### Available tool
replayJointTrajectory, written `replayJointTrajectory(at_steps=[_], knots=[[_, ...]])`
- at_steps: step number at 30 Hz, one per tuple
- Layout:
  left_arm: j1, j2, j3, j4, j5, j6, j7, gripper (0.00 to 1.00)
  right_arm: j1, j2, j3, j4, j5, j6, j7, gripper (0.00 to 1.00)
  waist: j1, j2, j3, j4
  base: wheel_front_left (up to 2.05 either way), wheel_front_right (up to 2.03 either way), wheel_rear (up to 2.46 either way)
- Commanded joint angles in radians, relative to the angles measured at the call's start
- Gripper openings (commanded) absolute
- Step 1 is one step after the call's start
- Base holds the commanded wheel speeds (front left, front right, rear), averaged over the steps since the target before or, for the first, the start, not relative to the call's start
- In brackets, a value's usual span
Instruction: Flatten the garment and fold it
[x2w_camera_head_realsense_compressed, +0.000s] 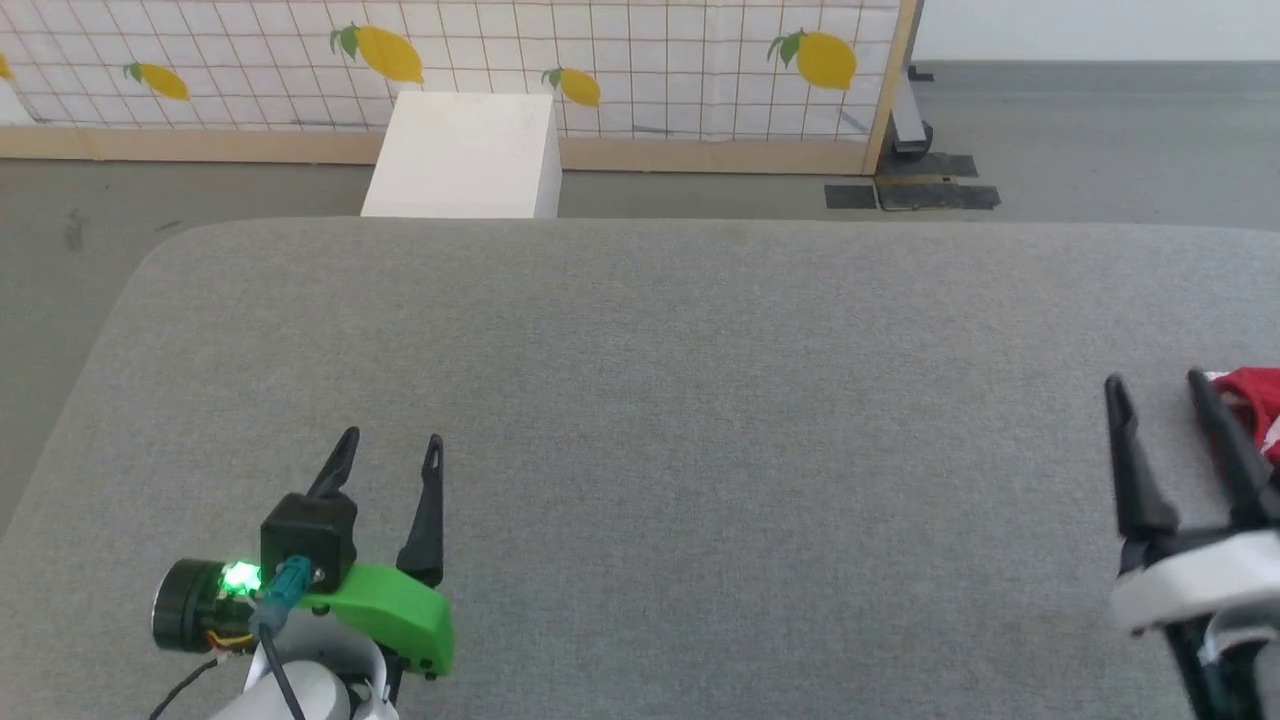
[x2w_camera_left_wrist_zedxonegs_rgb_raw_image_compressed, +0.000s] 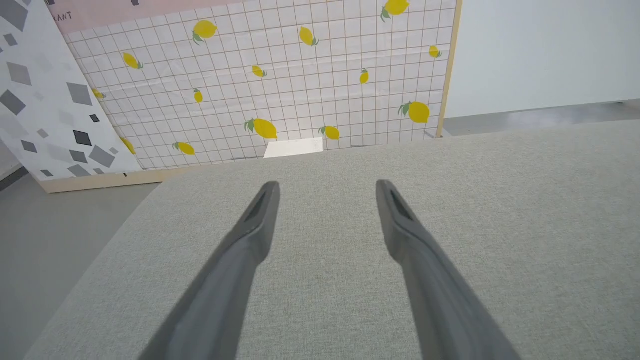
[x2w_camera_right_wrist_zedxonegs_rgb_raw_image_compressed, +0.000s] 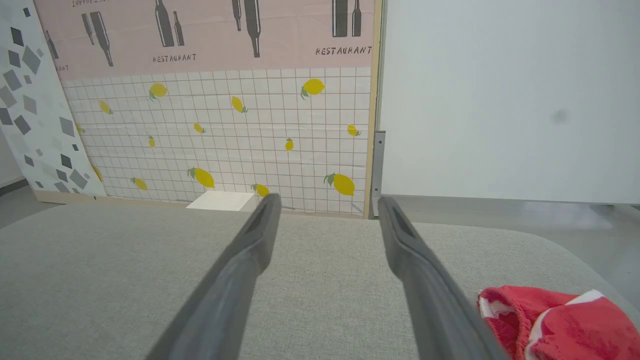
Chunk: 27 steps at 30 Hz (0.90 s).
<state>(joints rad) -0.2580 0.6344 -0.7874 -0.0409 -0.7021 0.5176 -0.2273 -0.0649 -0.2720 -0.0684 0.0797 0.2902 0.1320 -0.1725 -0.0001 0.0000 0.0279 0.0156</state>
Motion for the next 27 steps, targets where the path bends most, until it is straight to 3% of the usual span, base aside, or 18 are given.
replayJointTrajectory(at_steps=[1,8,27], knots=[[0.014,0.004,0.003,0.003,0.014,0.007,-0.008,1.00,0.030,0.021,-0.005,-0.022,-0.019,-0.001,-0.007,1.00,0.0001,0.0000,-0.006,0.005,0.00,0.00,0.00],[0.032,-0.004,-0.008,0.028,0.036,0.023,-0.016,1.00,0.127,0.107,-0.023,-0.060,-0.085,-0.001,0.045,1.00,0.0001,0.0000,-0.021,0.009,0.00,0.00,0.00],[0.031,-0.033,-0.029,0.053,0.028,0.003,-0.018,1.00,0.155,0.141,-0.031,-0.088,-0.113,-0.001,0.066,1.00,0.0001,0.0000,-0.038,0.019,0.00,0.00,0.00]])
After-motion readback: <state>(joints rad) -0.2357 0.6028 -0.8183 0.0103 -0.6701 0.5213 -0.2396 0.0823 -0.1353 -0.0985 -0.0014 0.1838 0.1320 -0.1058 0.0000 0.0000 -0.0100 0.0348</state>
